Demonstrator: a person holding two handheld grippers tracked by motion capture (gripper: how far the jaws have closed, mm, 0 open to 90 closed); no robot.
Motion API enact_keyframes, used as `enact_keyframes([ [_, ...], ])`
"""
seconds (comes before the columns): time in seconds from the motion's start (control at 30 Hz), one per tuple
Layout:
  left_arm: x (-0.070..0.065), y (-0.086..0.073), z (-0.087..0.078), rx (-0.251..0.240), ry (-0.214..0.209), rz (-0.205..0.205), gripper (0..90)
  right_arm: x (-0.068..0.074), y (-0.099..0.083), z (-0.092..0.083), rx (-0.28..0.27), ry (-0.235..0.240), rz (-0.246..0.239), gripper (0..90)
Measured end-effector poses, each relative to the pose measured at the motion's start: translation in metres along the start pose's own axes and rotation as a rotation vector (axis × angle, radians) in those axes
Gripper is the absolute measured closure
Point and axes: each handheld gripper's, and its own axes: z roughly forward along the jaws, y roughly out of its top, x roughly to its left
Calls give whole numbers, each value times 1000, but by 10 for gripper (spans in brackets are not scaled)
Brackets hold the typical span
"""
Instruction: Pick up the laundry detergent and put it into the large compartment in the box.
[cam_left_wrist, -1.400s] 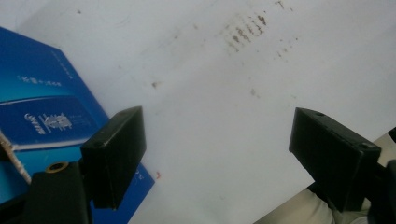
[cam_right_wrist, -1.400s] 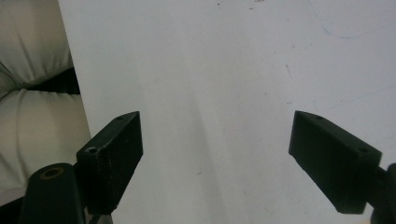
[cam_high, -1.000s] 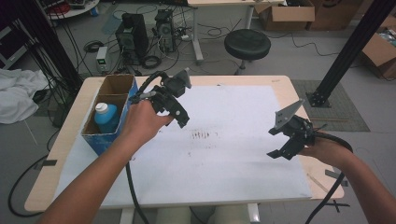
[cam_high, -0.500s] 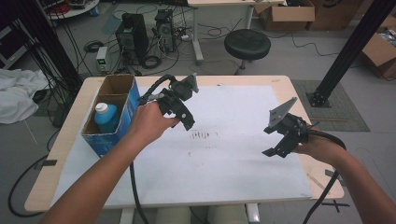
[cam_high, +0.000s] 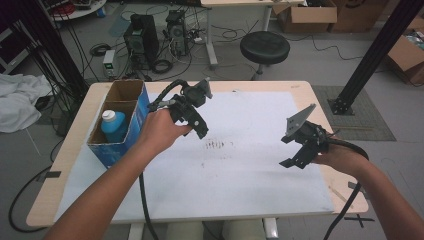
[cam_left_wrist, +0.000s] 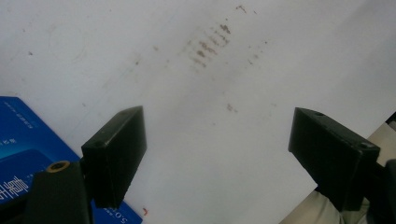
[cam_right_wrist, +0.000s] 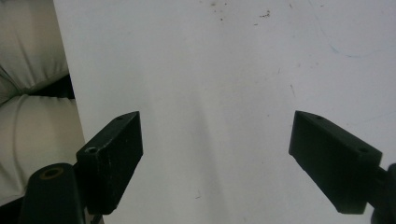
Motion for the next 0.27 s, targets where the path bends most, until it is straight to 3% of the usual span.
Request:
enact_keyframes([
  [0.27,1,0,0,-2,-7,-4,201,0,-1,1,-2,0,3,173],
])
